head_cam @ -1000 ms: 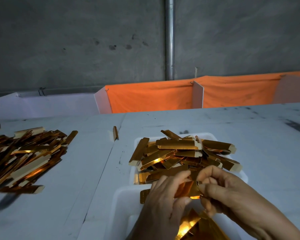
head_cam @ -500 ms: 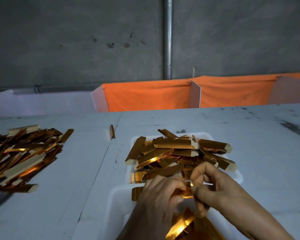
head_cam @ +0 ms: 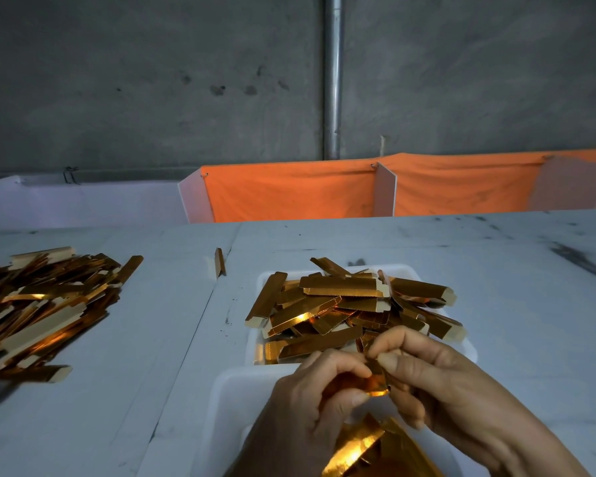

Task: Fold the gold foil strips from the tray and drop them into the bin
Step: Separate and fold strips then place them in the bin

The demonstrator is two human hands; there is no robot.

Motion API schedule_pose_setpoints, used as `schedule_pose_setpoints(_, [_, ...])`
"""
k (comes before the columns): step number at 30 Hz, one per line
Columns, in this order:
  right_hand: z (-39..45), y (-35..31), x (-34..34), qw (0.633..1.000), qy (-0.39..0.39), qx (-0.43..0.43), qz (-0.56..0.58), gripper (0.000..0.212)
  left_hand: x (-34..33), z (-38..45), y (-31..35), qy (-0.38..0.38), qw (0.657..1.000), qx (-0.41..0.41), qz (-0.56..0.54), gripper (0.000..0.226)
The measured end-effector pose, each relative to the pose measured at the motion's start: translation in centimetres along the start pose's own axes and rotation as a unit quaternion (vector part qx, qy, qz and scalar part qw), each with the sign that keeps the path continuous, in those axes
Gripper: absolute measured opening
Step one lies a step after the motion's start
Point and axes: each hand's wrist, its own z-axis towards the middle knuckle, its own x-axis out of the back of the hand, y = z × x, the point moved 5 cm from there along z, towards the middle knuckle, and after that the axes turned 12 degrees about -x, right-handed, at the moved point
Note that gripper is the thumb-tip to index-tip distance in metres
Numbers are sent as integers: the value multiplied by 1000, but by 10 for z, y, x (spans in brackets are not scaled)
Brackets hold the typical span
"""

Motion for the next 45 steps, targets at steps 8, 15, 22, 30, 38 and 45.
schedule_pose_setpoints(8, [7, 6, 0, 995, 80, -13, -49, 33, 3, -2, -6, 9, 999, 54, -3, 15])
schedule_pose_setpoints(15, [4, 19, -8, 986, -18, -160, 40, 54, 1, 2, -1, -11, 996, 61, 59, 43])
schedule_pose_setpoints(22, [2, 6, -5, 995, 19, -84, 53, 25, 10, 4, 5, 111, 993, 40, -10, 60])
schedule_pose_setpoints(30, [4, 4, -10, 956, 154, -32, -248, 23, 0, -2, -21, 167, 953, 148, -205, 40])
schedule_pose_setpoints(38, [6, 6, -12, 934, 143, -18, -327, 25, -6, -12, -41, 150, 924, 270, -225, 43])
schedule_pose_setpoints(45, [-2, -8, 2, 975, 175, 51, -125, 22, -16, -11, -37, 33, 879, 335, -337, 34])
